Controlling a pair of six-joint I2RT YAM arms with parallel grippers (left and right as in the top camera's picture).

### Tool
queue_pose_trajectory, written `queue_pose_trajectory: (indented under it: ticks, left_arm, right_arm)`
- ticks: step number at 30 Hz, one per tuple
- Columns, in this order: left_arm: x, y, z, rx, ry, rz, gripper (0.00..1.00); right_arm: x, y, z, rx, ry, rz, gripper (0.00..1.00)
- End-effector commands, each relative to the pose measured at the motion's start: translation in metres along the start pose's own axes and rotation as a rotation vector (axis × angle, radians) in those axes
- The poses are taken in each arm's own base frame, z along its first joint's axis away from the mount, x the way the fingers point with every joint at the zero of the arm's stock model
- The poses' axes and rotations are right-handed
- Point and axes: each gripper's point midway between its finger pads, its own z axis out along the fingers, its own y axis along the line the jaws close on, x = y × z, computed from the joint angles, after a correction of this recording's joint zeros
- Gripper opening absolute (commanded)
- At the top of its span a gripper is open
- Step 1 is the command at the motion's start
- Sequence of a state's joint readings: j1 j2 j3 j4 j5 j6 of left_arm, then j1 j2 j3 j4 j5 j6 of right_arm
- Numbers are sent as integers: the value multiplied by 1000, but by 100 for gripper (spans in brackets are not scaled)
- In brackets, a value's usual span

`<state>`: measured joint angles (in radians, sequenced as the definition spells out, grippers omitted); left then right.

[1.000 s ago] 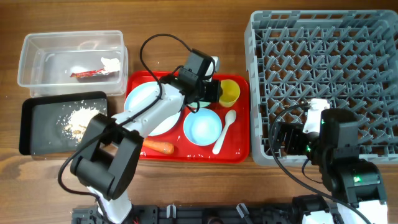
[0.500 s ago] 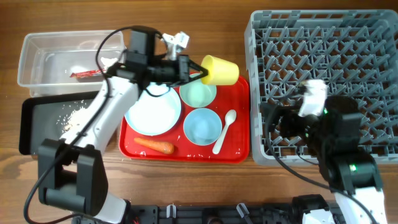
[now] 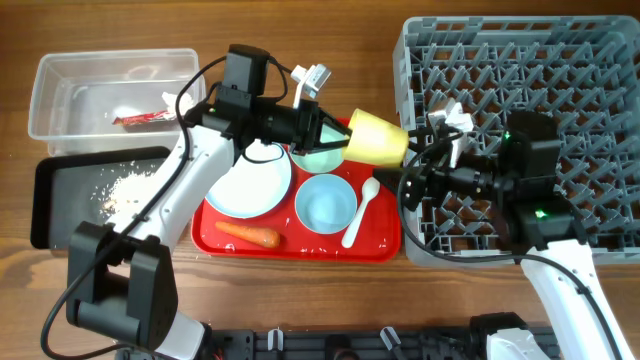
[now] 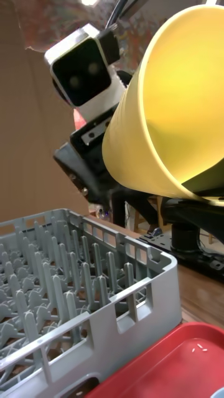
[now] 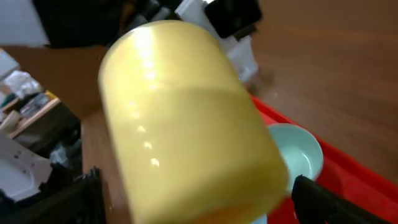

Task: Sort waste into correct bins and load items into the dishwasher rack
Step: 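Place the yellow cup in the dishwasher rack with the right gripper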

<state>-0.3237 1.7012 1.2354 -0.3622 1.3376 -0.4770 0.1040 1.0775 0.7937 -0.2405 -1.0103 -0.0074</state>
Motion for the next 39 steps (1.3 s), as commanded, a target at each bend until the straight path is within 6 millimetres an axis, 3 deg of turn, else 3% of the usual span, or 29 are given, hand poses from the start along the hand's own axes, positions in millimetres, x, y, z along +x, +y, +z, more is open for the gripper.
queue_pose_trajectory:
  ticks: [1,4,7,11,13,14,16,17,20,22,24,26,27,29,32,37,39]
  left_arm:
    - [2,-10,0,28,14,15,4]
    - [1,-10,0,28,14,15,4]
    - [2,-10,0,28,14,15,4]
    - [2,-10,0,28,14,15,4]
    - [2,-10,0,28,14,15,4]
    - [1,-9,0,27,13,15,8]
    - [-3,-3,0,-11,-10,15,37]
    - [-6,3,-1,-44,-30,14,43]
    - [-14,62,-14,-362,-156,-114,52]
    - [-8,96,-32,-562,-205,-202,56]
    - [11,127,-65,-782,-235,-318,58]
    - [28,139,-94,-934,-254,-390,59]
    - [40,143,-122,-1065,-281,-424,59]
    - [55,135,-155,-1199,-325,-445,61]
    - [62,121,-172,-1262,-366,-430,62]
    - [65,112,-176,-1266,-382,-417,63]
    - [66,112,-176,-1267,-380,-418,64]
  right_arm:
    - [-13,21,-2,-115,-32,-72,97]
    - [-14,29,-3,-160,-38,-86,91]
    - [-15,30,-3,-169,-40,-89,77]
    - [-15,18,-1,-99,-39,-83,62]
    - [-15,16,-1,-86,-39,-83,61]
    - [-15,14,-1,-76,-39,-82,59]
    - [-11,-3,0,22,-25,-32,59]
    - [-7,-13,-1,79,-14,-4,59]
    - [12,-50,-11,313,43,99,57]
    - [16,-56,-23,395,55,143,55]
    - [14,-63,-52,559,92,194,56]
    - [8,-69,-87,737,124,278,55]
    - [3,-71,-113,848,136,329,56]
    - [-3,-74,-155,1018,146,410,56]
    - [0,-84,-194,1154,159,512,55]
    - [42,-128,-264,1404,164,826,56]
    - [57,-142,-282,1445,169,908,56]
